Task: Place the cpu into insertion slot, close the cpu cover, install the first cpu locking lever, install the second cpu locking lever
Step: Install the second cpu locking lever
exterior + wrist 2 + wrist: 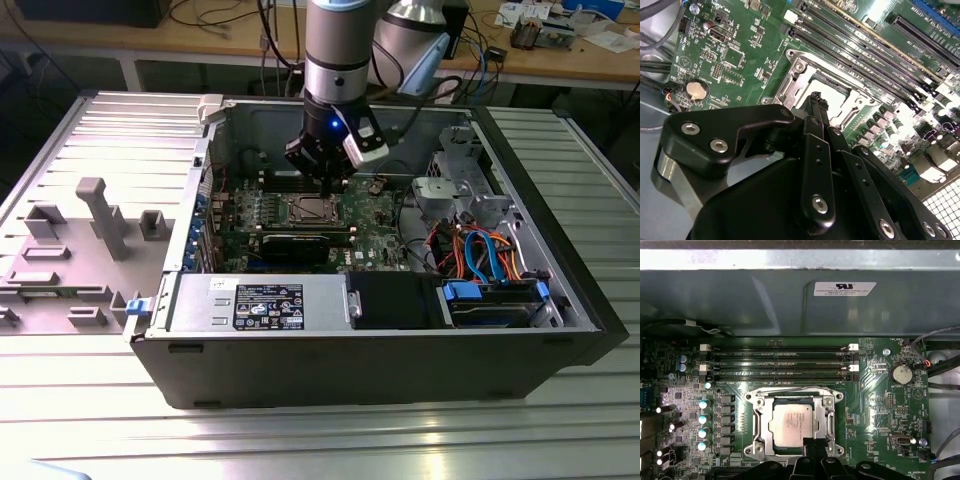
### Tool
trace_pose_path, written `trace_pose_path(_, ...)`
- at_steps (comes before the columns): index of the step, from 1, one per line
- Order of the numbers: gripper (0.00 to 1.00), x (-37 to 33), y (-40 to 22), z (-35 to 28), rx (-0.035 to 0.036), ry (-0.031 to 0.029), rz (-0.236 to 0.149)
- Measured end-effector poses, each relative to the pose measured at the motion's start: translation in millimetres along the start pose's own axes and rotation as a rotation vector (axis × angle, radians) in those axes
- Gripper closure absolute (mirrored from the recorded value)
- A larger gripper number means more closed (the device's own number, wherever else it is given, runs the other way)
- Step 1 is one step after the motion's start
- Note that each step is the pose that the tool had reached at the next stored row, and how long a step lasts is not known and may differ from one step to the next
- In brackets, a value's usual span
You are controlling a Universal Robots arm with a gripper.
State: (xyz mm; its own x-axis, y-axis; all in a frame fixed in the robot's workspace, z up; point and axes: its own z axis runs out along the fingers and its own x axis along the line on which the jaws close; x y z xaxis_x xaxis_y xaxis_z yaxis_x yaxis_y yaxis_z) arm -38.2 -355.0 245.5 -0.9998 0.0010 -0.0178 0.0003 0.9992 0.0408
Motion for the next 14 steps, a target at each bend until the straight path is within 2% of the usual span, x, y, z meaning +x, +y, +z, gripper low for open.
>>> trace_pose_path(6, 0.89, 0.1, -3.6, -0.2, 0.0000, 0.0000, 0.000)
trace_pose_path(12, 0.89, -0.1, -3.3, -8.6, 0.0000, 0.0010, 0.000)
trace_pose_path(14, 0.89, -0.2, -3.3, -9.1, -0.0002, 0.0010, 0.000)
